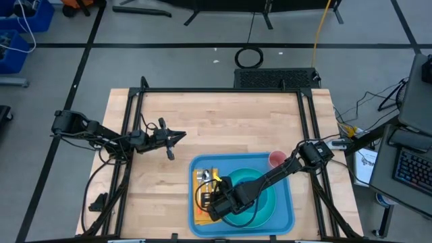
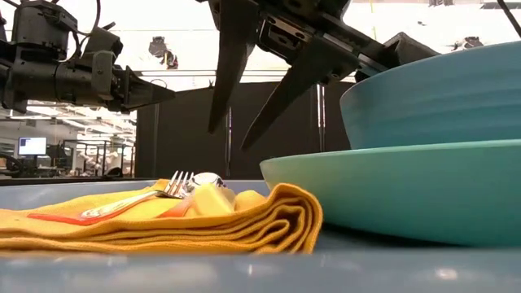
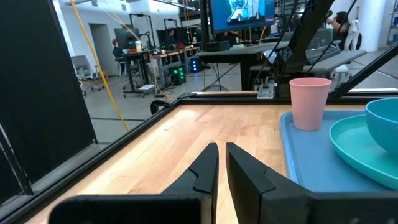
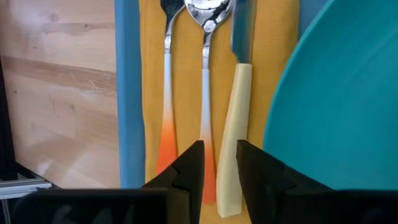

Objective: Set up tray
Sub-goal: Return to Home Position

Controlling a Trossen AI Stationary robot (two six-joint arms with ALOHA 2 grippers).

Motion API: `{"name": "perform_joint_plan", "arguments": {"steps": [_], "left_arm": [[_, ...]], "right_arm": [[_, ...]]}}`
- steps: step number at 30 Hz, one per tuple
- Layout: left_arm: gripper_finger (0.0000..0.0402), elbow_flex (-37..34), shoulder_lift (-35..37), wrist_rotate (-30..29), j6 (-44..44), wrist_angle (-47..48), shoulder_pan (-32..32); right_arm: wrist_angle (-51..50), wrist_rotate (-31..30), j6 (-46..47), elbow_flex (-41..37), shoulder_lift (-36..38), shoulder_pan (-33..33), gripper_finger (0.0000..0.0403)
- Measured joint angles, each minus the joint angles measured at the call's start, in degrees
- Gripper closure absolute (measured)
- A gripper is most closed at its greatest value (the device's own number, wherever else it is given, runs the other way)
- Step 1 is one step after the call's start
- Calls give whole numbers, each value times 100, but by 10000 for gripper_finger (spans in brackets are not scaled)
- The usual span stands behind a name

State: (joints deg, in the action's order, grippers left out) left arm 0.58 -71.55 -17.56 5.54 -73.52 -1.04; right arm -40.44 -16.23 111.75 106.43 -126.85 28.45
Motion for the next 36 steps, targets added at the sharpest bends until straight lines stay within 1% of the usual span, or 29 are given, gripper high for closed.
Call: {"name": "perform_joint_plan", "arguments": {"steps": [5, 9, 16, 19, 25, 29, 31, 33, 35, 36], "left_arm": [[364, 2, 0, 0, 0, 0, -2], [364, 1, 0, 0, 0, 0, -2], [364, 0, 0, 0, 0, 0, -2], [364, 0, -1, 0, 0, 0, -2], [364, 0, 0, 0, 0, 0, -4], [364, 0, -2, 0, 0, 0, -4], [364, 1, -1, 0, 0, 0, -4], [364, 0, -2, 0, 0, 0, -4], [364, 2, -1, 0, 0, -4, 0], [364, 2, -2, 0, 0, 1, 0]], "right_arm": [[-3, -23, -12, 0, 0, 0, 339], [-1, -177, -52, 0, 0, 0, 358], [361, -202, -469, 0, 14, -10, 382], [358, -479, -607, 0, 80, -9, 397], [294, -796, -910, 0, 329, -9, 402], [448, -787, -1174, 0, 436, 1, 402], [631, -799, -1479, 0, 457, 13, 402], [1034, -1064, -1986, 0, 465, 21, 403], [1367, -1442, -2760, 0, 483, 76, 403], [1542, -1574, -3293, 0, 500, 98, 403]]}}
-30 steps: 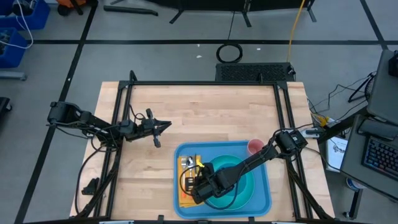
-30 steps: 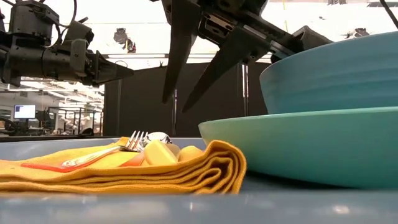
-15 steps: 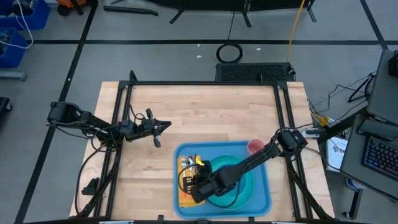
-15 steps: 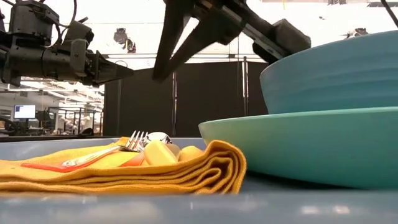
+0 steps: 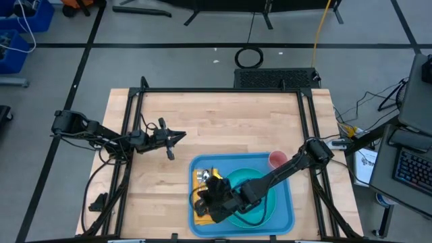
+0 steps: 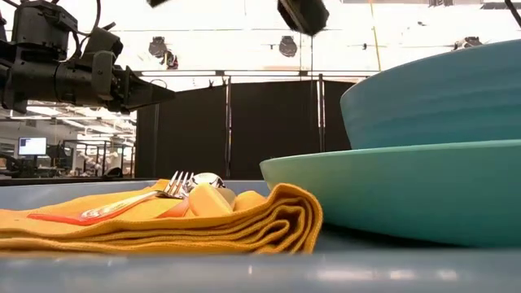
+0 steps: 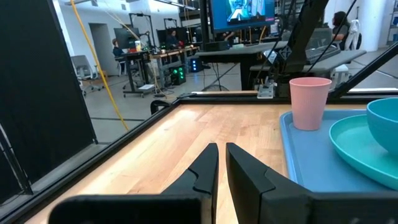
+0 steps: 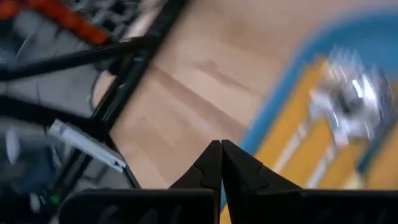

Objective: Set up tray
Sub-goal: Return to Home Position

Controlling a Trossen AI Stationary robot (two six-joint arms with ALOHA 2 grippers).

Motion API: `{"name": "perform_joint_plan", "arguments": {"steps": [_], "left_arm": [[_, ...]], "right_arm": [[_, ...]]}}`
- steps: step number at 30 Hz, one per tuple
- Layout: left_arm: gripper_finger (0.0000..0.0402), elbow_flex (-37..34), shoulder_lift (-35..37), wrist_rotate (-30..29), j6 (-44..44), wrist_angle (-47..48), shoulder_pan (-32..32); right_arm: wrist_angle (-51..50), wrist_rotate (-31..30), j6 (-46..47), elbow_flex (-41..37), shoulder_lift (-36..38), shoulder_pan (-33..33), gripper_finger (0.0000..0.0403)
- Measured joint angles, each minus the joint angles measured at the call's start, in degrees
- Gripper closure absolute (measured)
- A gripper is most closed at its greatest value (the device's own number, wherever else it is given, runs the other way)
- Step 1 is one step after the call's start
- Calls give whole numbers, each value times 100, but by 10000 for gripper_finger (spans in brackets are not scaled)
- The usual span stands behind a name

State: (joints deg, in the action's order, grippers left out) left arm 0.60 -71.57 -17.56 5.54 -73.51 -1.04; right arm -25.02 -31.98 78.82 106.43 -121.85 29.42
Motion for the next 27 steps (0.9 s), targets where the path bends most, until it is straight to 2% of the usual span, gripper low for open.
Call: {"name": "perform_joint_plan", "arguments": {"steps": [3, 8, 12, 15, 21, 23, 27], "left_arm": [[364, -1, 1, 0, 0, -3, 0], [364, -1, 0, 0, 0, -3, 0], [364, -2, 0, 0, 0, -1, 0], [364, 0, 0, 0, 0, -1, 0], [364, -1, 0, 0, 0, -1, 0], [364, 0, 0, 0, 0, -1, 0], [364, 0, 0, 0, 0, -1, 0]], "right_arm": [[169, -418, -1463, 0, 165, 78, 403], [41, -742, -2950, -56, 682, 116, 403], [450, -743, -4100, -885, 1475, -151, 403], [1601, -30, -5013, -2076, 2286, -544, 403], [4269, 2118, -6494, -4572, 4165, -1831, 403], [4813, 2470, -6649, -5287, 4755, -2346, 403], [5739, 2809, -6844, -6494, 5869, -3297, 403]]}}
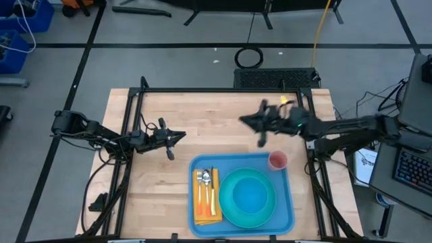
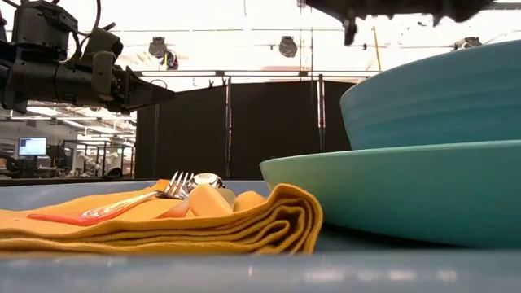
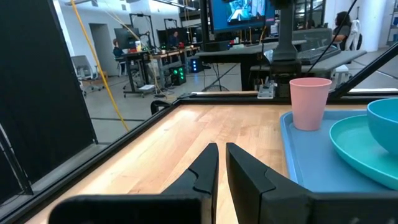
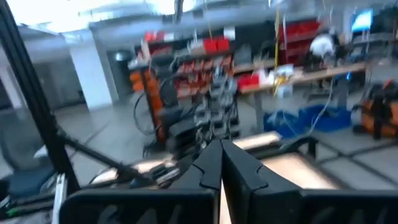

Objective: Set up tray
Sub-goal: Return to Home Position

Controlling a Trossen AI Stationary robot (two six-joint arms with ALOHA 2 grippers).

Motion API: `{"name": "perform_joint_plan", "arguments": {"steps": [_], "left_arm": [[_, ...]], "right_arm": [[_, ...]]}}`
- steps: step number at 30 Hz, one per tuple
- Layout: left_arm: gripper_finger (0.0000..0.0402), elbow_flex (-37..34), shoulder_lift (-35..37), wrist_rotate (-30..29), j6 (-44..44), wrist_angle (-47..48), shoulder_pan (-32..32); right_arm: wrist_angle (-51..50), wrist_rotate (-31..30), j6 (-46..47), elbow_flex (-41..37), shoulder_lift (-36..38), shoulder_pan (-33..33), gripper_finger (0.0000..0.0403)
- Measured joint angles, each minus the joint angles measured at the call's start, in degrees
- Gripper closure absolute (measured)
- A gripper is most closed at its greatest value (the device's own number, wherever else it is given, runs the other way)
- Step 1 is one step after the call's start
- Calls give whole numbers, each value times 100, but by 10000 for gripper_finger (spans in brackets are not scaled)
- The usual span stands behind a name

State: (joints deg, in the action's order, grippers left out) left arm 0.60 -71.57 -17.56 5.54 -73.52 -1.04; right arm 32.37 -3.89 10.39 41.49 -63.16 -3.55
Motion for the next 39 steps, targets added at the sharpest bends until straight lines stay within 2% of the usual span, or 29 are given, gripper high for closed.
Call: {"name": "perform_joint_plan", "arguments": {"steps": [5, 7, 10, 12, 17, 20, 29, 39], "left_arm": [[364, -1, 0, 0, 0, 0, 0], [364, -1, 0, 0, 0, 0, 0], [364, 0, 0, 0, 0, 0, 0], [364, 0, 0, 0, 0, 0, 0], [364, 0, 0, 0, 0, 1, 0], [364, 0, 0, 0, 0, 0, 0], [364, 0, 0, 0, 0, 0, 0], [364, 0, 0, 0, 0, 0, -4]], "right_arm": [[496, 1440, 540, -1011, 904, -1141, 403], [510, 1618, 803, -1261, 1111, -1413, 403], [514, 1602, 502, -1554, 1283, -1547, 403], [431, 1484, 218, -1767, 1402, -1561, 403], [289, -147, 75, -2538, 1711, -1335, 403], [352, -563, -106, -2982, 1951, -1140, 403], [932, -454, -535, -3901, 2757, -1061, 403], [158, -347, -565, -4039, 3190, -1058, 403]]}}
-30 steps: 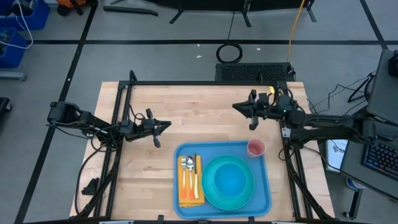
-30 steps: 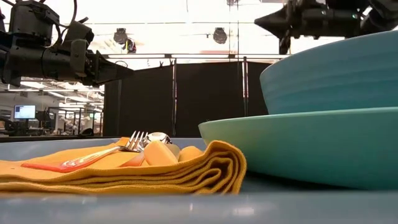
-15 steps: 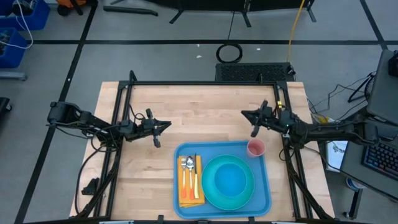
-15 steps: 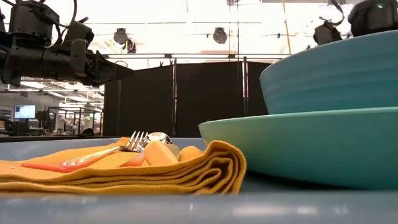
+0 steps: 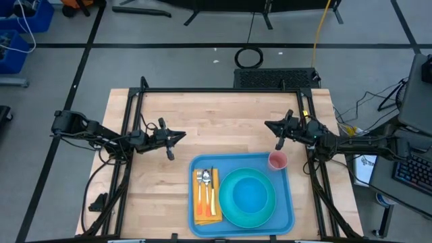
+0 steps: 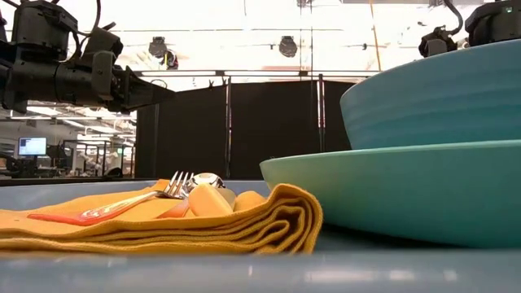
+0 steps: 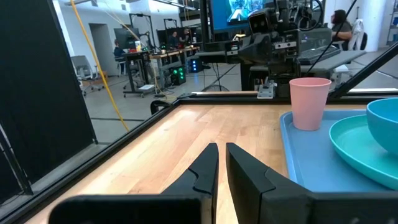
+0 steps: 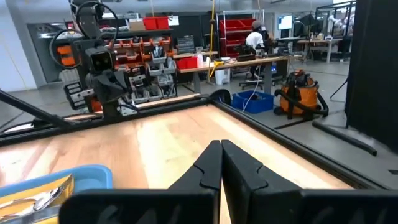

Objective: Set up tray
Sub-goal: Return to Home Position

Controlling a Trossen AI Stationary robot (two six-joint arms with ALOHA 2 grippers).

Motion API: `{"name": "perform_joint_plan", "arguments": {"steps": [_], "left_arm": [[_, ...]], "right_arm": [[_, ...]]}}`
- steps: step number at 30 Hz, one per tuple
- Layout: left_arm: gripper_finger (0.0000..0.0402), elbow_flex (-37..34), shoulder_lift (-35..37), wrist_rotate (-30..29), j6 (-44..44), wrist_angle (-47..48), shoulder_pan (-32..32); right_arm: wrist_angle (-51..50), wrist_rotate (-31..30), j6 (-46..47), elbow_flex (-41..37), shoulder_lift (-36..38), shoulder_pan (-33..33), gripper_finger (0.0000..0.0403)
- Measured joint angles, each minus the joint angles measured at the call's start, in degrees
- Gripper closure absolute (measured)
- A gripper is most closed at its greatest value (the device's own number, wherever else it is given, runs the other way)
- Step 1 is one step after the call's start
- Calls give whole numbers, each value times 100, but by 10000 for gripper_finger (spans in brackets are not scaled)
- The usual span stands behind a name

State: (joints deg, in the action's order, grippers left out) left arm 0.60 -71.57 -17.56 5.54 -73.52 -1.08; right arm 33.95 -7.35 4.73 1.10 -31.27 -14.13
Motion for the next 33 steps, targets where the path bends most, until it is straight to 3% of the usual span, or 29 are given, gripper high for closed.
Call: {"name": "perform_joint_plan", "arguments": {"steps": [8, 33], "left_arm": [[364, 0, 0, 0, 0, 0, 4], [364, 0, 0, 0, 0, 0, 4]], "right_arm": [[-78, -2, -435, -11, -2, 0, 403], [-211, -7, -455, -22, -2, 0, 403]]}}
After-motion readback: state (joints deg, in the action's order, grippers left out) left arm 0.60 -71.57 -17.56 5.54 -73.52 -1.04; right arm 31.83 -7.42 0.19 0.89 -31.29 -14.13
